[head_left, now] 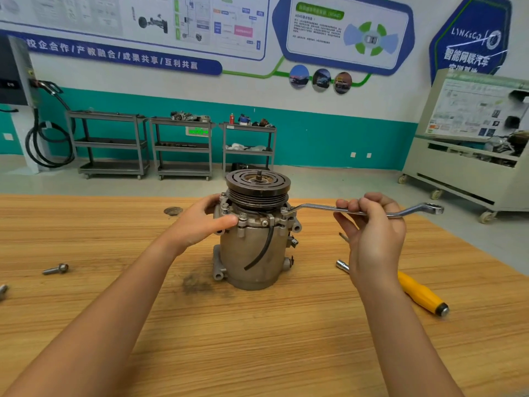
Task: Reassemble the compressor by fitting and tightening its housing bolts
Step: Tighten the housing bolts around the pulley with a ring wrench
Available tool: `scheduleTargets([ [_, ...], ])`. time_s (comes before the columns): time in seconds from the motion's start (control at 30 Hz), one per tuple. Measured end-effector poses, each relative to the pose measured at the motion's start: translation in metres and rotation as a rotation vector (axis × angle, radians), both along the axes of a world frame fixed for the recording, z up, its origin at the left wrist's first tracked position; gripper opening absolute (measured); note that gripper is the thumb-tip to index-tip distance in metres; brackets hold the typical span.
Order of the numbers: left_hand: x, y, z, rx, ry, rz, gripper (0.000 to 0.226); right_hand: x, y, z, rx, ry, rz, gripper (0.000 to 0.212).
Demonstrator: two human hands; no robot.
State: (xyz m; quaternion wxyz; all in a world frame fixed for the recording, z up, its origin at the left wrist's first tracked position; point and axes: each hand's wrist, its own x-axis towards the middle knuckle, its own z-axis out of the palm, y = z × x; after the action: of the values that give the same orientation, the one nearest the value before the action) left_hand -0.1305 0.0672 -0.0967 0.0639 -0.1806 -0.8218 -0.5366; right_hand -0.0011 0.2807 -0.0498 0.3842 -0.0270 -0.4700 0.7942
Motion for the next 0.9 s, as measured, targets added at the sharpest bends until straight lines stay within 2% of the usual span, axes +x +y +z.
scheduleTargets([
  [0.1, 0.016, 0.002, -0.011, -0.005, 0.098, 0.139, 0.064, 0.0, -0.003, -0.005, 0.001, 0.036, -0.043, 0.025],
  [0.17, 0.03, -0.001, -0.018, -0.026, 0.118, 0.182, 0.085, -0.003, -0.008, -0.009, -0.016, 0.043, -0.066, 0.025],
  [0.23, 0.042, -0.004, -0.023, -0.031, 0.142, 0.218, 0.095, -0.005, -0.017, -0.014, -0.003, 0.054, -0.103, 0.024],
  [0.3, 0.052, -0.003, -0.026, -0.02, 0.169, 0.235, 0.098, -0.004, -0.032, -0.025, 0.099, 0.082, -0.175, 0.025],
  [0.37, 0.057, 0.002, -0.03, -0.033, 0.19, 0.257, 0.102, -0.001, -0.052, -0.04, 0.288, 0.143, -0.252, 0.023],
  [0.5, 0.057, 0.011, -0.037, -0.026, 0.252, 0.342, 0.092, -0.001, -0.079, -0.054, 0.636, 0.208, -0.346, 0.011],
  [0.6, 0.061, 0.014, -0.042, -0.014, 0.264, 0.315, 0.089, -0.004, -0.084, -0.051, 0.801, 0.195, -0.412, 0.027],
  [0.7, 0.061, 0.016, -0.044, -0.017, 0.245, 0.308, 0.082, -0.005, -0.097, -0.055, 1.055, 0.199, -0.46, 0.029],
  [0.77, 0.066, 0.019, -0.04, -0.151, 0.379, 0.327, 0.066, -0.01, -0.111, -0.058, 1.2, 0.18, -0.479, 0.029],
  [0.83, 0.071, 0.023, -0.04, -0.195, 0.511, 0.282, 0.052, -0.017, -0.121, -0.059, 1.222, 0.158, -0.539, 0.028],
  [0.9, 0.077, 0.026, -0.042, -0.066, 0.454, 0.233, 0.058, -0.024, -0.125, -0.056, 1.191, 0.167, -0.586, 0.026],
])
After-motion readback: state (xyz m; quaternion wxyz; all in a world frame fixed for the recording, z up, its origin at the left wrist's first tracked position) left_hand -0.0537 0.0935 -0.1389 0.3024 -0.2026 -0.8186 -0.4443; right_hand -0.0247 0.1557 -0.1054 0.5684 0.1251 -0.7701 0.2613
